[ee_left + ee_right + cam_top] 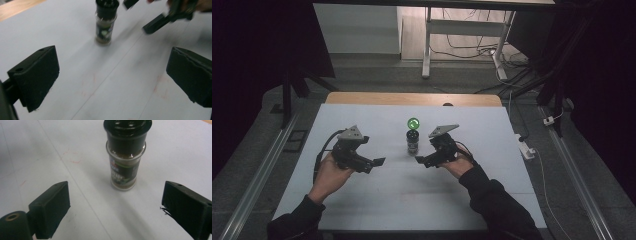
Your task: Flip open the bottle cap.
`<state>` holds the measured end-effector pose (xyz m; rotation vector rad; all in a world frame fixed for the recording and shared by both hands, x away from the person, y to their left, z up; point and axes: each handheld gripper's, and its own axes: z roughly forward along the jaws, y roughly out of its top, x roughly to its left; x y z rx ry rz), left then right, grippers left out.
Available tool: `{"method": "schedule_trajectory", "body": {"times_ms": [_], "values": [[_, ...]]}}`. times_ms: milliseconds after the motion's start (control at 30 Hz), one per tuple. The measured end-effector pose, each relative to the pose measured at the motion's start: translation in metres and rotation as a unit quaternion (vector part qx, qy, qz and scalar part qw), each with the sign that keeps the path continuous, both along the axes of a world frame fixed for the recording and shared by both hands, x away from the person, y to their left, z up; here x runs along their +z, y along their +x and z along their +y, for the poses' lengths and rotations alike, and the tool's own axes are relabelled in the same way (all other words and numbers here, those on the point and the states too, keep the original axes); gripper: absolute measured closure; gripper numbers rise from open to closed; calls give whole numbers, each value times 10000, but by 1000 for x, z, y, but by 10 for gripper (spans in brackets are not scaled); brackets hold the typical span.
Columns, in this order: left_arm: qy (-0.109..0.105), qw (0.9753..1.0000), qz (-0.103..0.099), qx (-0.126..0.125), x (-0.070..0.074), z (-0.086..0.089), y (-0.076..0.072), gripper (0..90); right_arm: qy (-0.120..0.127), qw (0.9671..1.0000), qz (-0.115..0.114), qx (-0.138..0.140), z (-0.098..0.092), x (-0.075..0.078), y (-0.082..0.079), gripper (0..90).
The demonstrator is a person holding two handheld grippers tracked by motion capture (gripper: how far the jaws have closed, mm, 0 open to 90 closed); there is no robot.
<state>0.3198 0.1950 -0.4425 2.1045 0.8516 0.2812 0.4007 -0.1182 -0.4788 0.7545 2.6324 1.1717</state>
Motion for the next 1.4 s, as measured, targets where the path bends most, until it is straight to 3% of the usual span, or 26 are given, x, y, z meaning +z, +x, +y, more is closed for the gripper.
{"method": "schedule_trajectory", "body": {"times_ms": [100,333,633,1033,1400], "values": [[-107,9999,45,76,-2,10,-8,0,21,10000,65,1,-4,3,-5,46],[-155,9996,-7,234,-4,26,-28,0,112,9999,-58,29,-15,10,-20,3],[-384,9984,21,420,-6,44,-52,0,201,9997,-124,-37,-28,20,-39,0],[-408,9969,62,663,-16,61,-85,0,301,9979,-289,-492,-71,31,-70,0],[-520,9935,158,1005,-25,83,-116,0,335,9943,-291,-969,-118,32,-101,0]]}}
